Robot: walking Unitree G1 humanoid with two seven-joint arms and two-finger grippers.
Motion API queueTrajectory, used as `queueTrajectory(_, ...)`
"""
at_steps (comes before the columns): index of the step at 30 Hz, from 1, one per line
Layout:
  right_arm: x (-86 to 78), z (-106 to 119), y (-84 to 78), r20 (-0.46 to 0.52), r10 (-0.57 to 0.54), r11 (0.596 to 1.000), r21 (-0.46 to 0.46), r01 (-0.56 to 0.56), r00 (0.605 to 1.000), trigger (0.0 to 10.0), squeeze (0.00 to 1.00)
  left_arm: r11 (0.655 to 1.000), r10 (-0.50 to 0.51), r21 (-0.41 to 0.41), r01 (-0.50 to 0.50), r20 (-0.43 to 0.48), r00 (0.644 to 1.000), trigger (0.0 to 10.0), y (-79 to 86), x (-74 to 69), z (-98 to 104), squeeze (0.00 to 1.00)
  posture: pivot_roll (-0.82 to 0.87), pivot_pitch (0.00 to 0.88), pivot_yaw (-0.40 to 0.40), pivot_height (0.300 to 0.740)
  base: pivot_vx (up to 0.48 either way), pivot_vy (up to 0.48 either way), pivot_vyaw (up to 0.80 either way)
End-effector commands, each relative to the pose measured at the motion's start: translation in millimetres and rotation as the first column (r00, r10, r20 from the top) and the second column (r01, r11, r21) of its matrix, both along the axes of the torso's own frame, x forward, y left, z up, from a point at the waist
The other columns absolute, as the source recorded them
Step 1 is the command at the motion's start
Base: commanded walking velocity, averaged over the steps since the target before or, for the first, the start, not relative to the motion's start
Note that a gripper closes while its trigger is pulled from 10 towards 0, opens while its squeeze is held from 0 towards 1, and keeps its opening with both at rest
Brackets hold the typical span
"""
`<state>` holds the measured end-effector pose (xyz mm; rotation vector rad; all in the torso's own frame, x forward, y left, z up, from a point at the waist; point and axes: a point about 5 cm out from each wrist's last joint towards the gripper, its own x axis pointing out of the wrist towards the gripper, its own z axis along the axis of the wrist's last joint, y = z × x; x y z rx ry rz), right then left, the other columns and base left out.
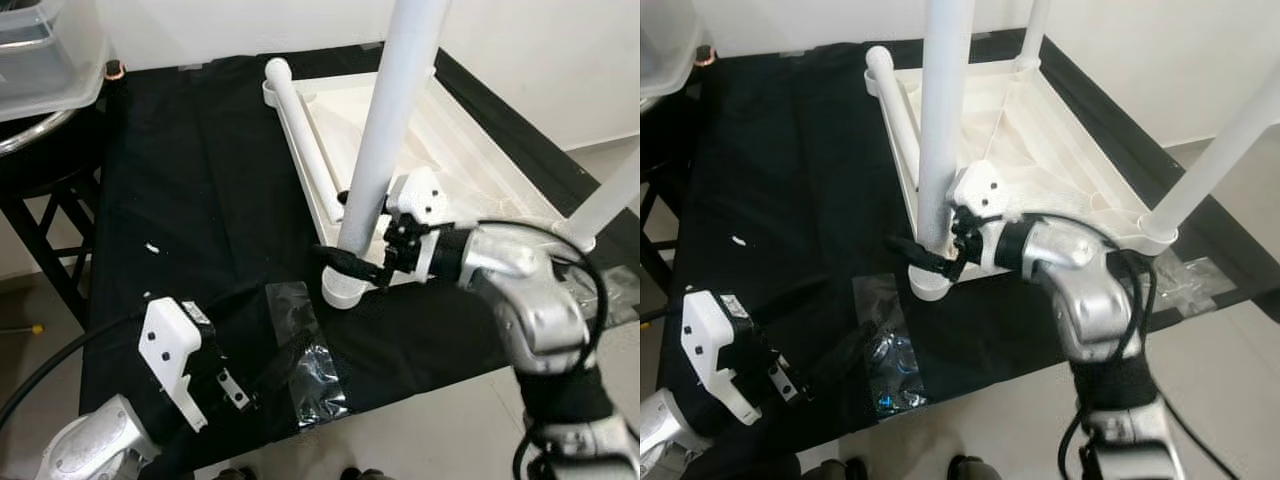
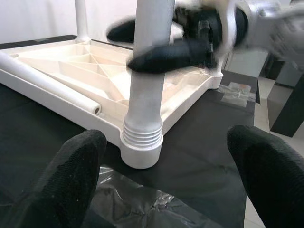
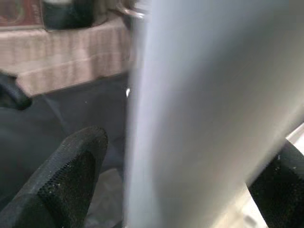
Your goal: Building children table
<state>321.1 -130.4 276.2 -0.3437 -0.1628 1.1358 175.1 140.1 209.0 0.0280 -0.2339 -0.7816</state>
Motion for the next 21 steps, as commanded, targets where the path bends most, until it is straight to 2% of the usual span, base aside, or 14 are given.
queueTrajectory(1,3.4,4,-5.1,-0.013,0.059,0.998,0.032,-0.059,0.998,10.0,0.00,1.000,0.018,0.007,-0.018,0.001,1.000,10.0,2.5,-2.3,-1,0.00,0.08,0.246,-0.070,0.740,0.000,0.000,0.00)
queueTrajectory(6,13.6,10,-12.7,-0.050,0.139,0.990,0.033,-0.138,0.989,10.0,0.00,1.000,0.026,0.010,-0.026,0.001,1.000,10.0,3.7,-3.5,-1,0.00,0.09,0.251,-0.075,0.740,0.000,0.000,0.00)
queueTrajectory(7,16.7,10,-14.5,-0.060,0.150,0.988,0.032,-0.148,0.987,4.5,0.00,1.000,0.027,0.010,-0.027,0.001,1.000,10.0,3.6,-4.0,-1,0.00,0.09,0.253,-0.076,0.740,0.000,0.000,0.00)
queueTrajectory(8,16.7,10,-14.5,-0.060,0.150,0.988,0.032,-0.148,0.987,4.5,0.00,1.000,0.027,0.010,-0.027,0.001,1.000,10.0,3.6,-4.0,-1,0.00,0.09,0.253,-0.076,0.740,0.000,0.000,0.00)
queueTrajectory(9,22.9,10,-17.4,-0.078,0.167,0.986,0.041,-0.164,0.983,0.0,0.00,1.000,0.029,0.011,-0.029,0.000,1.000,10.0,3.5,-5.0,-1,0.00,0.10,0.254,-0.077,0.740,0.000,0.000,0.00)
queueTrajectory(16,28.2,5,-21.9,-0.115,0.214,0.977,0.046,-0.210,0.970,0.0,0.00,0.999,0.036,0.016,-0.036,0.000,0.999,10.0,4.4,-6.4,-1,0.00,0.11,0.253,-0.078,0.740,0.000,0.000,0.00)
queueTrajectory(21,24.6,-5,-25.3,-0.132,0.190,0.981,0.058,-0.184,0.973,0.0,0.00,0.999,0.034,0.015,-0.034,0.003,0.999,10.0,3.6,-6.2,0,0.00,0.10,0.251,-0.084,0.740,0.000,0.000,0.00)
